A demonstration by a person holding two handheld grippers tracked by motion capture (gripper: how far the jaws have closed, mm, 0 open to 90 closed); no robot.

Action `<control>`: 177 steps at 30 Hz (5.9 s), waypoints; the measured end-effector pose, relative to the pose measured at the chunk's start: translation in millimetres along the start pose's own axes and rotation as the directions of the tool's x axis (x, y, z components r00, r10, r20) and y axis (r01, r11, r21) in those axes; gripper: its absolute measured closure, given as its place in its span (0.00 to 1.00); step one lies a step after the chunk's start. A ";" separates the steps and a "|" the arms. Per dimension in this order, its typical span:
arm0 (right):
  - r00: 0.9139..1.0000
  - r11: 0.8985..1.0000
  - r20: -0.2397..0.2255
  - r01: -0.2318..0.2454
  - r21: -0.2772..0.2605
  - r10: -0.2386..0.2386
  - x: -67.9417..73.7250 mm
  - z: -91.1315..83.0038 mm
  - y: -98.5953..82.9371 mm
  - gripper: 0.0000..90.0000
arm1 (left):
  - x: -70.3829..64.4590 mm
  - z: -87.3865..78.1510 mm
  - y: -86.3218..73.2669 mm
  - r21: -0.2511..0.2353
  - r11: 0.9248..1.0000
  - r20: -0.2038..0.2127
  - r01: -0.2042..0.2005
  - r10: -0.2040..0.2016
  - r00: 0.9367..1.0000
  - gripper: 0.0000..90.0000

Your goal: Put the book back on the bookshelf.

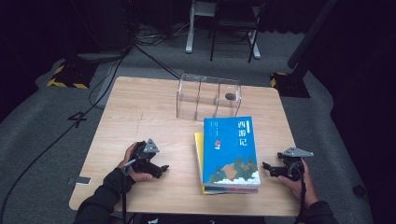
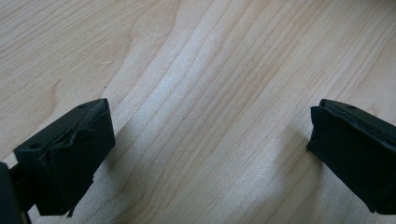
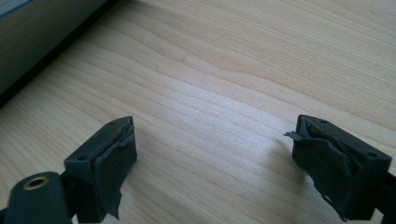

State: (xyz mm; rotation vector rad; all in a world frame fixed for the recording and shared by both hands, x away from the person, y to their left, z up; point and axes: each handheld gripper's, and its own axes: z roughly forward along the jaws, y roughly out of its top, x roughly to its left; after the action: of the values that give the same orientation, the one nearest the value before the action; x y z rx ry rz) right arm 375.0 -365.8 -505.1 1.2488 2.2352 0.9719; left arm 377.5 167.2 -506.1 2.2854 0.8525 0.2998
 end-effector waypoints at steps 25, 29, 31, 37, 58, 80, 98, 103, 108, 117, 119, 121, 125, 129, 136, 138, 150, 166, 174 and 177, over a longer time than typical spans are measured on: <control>0.991 0.994 -0.100 0.083 -0.074 -0.090 17.6 -51.9 38.0 0.29 | -13.5 -1.3 5.9 -0.008 0.999 0.038 -0.032 0.032 0.999 0.19; 0.986 0.991 -0.130 0.089 -0.100 -0.102 23.3 -63.8 46.8 0.28 | -18.2 -2.3 11.8 -0.027 0.997 0.068 -0.070 0.071 0.995 0.20; 0.981 0.987 -0.149 0.110 -0.118 -0.127 28.0 -70.2 51.7 0.27 | -21.2 -2.1 16.5 -0.030 0.996 0.088 -0.087 0.090 0.992 0.20; 0.967 0.976 -0.190 0.141 -0.167 -0.172 39.4 -82.8 67.6 0.26 | -31.5 0.4 31.8 -0.032 0.991 0.073 -0.126 0.128 0.989 0.22; 0.913 0.960 -0.302 0.280 -0.023 -0.273 76.3 -59.5 90.0 0.21 | -43.4 11.7 87.3 -0.105 0.979 0.035 -0.176 0.181 0.983 0.26; 0.865 0.975 -0.475 0.214 0.052 -0.165 63.9 -25.8 100.1 0.06 | -44.6 29.9 109.3 -0.153 0.972 0.029 -0.176 0.183 0.983 0.27; 0.861 0.969 -0.454 0.247 -0.016 -0.227 67.4 -23.2 116.5 0.23 | -37.3 34.6 112.6 -0.159 0.977 0.033 -0.143 0.150 0.988 0.28; 0.869 0.971 -0.440 0.237 -0.029 -0.225 72.3 -16.0 121.8 0.29 | -36.5 35.1 112.1 -0.163 0.977 0.036 -0.136 0.143 0.989 0.28; 0.854 0.976 -0.475 0.207 -0.068 -0.214 76.0 -8.6 128.0 0.58 | -35.3 36.2 113.4 -0.168 0.977 0.022 -0.135 0.140 0.990 0.29; 0.835 0.966 -0.487 0.212 -0.145 -0.256 73.0 -9.2 128.3 0.75 | -26.1 41.3 117.0 -0.192 0.977 0.032 -0.093 0.101 0.994 0.32; 0.831 0.963 -0.489 0.212 -0.167 -0.267 72.0 -8.5 125.9 0.76 | -24.0 42.0 118.4 -0.189 0.978 0.037 -0.091 0.099 0.994 0.34; 0.831 0.961 -0.486 0.202 -0.189 -0.271 71.3 -8.5 122.4 0.76 | -22.5 42.7 119.1 -0.192 0.978 0.039 -0.084 0.093 0.995 0.34; 0.832 0.952 -0.473 0.201 -0.233 -0.291 70.8 -9.0 117.1 0.77 | -19.8 45.9 120.4 -0.186 0.980 0.041 -0.074 0.083 0.996 0.34; 0.830 0.945 -0.470 0.193 -0.263 -0.300 69.7 -8.7 112.9 0.78 | -17.3 47.5 121.1 -0.186 0.980 0.055 -0.063 0.074 0.996 0.35; 0.831 0.941 -0.456 0.222 -0.256 -0.320 75.5 -10.5 118.9 0.78 | -11.3 46.5 118.2 -0.196 0.980 0.081 -0.041 0.058 0.995 0.42; 0.830 0.940 -0.453 0.227 -0.256 -0.324 76.8 -10.5 120.0 0.78 | -9.8 46.3 117.4 -0.200 0.979 0.089 -0.038 0.057 0.994 0.44; 0.830 0.930 -0.434 0.253 -0.266 -0.350 87.3 -7.2 128.8 0.78 | 4.3 46.1 113.1 -0.229 0.973 0.121 0.024 0.004 0.993 0.60; 0.817 0.908 -0.432 0.246 -0.340 -0.383 92.3 -8.9 129.6 0.79 | 8.8 47.0 119.6 -0.237 0.971 0.111 0.003 0.024 0.994 0.78; 0.807 0.885 -0.423 0.244 -0.396 -0.411 91.2 -16.0 131.3 0.79 | 17.6 38.8 135.3 -0.278 0.960 0.150 0.022 0.020 0.988 0.82; 0.810 0.873 -0.406 0.244 -0.422 -0.422 90.2 -20.2 132.9 0.79 | 19.2 33.7 144.0 -0.299 0.954 0.173 0.021 0.033 0.984 0.88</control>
State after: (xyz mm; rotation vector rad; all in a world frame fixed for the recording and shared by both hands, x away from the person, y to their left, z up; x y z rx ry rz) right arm 391.8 -248.8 -394.6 0.4428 2.3725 1.5821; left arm 477.6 81.6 -436.2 1.9970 0.6600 0.2099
